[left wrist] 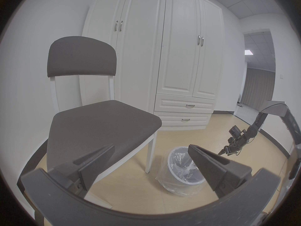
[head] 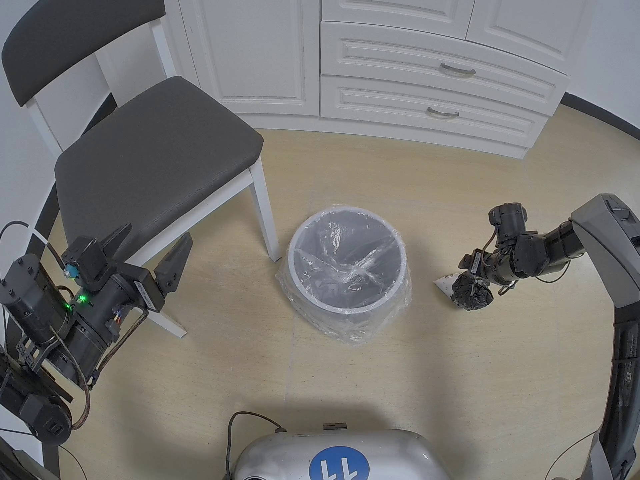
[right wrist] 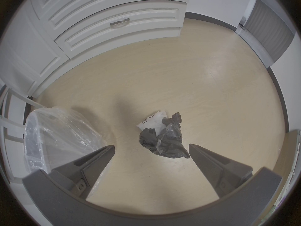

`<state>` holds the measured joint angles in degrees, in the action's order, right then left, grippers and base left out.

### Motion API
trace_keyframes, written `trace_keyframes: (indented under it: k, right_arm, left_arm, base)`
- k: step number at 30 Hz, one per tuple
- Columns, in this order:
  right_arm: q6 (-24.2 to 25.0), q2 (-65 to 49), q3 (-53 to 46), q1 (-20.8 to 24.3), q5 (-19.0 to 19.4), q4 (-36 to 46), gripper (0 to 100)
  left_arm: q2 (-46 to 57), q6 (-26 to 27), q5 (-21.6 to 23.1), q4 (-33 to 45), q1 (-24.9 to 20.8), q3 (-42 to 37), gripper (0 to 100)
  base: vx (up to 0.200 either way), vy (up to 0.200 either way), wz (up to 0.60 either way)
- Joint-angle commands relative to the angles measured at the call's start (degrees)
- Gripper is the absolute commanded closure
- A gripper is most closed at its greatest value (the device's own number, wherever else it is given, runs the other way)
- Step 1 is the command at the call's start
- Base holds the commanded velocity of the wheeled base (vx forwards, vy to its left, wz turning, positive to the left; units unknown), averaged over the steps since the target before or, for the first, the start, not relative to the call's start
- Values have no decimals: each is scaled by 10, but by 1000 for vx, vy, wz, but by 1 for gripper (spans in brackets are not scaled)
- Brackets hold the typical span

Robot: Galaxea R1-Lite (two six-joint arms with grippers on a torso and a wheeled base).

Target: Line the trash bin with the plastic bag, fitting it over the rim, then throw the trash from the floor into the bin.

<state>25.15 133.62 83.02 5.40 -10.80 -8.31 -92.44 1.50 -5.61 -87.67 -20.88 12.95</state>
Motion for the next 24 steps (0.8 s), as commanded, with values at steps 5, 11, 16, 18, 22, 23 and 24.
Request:
trace_keyframes:
  k: [5, 11, 16, 18, 22, 23, 24]
  right_arm:
    - [1, 45, -4, -17, 19, -39, 0]
    - [7, 96, -4, -33, 42, -130, 0]
    - [17, 125, 4, -45, 62, -141, 0]
    - [22, 130, 3, -46, 69, -156, 0]
    - [23, 152, 0, -50, 77, -203, 0]
    - [23, 153, 0, -50, 77, -207, 0]
    - [24, 167, 0, -53, 77, -239, 0]
  left_arm:
    - [-1, 2, 0, 0, 0, -5, 0]
    - [4, 2, 0, 0, 0, -5, 0]
    - [5, 3, 0, 0, 1, -4, 0]
    - [5, 3, 0, 0, 1, -4, 0]
    - [4, 3, 0, 0, 1, -4, 0]
    - [4, 3, 0, 0, 1, -4, 0]
    - [3, 3, 0, 0, 1, -4, 0]
  base:
    - [0, 0, 0]
    - [0, 0, 0]
    - [0, 0, 0]
    - [0, 0, 0]
    - [0, 0, 0]
    - [0, 0, 0]
    - [0, 0, 0]
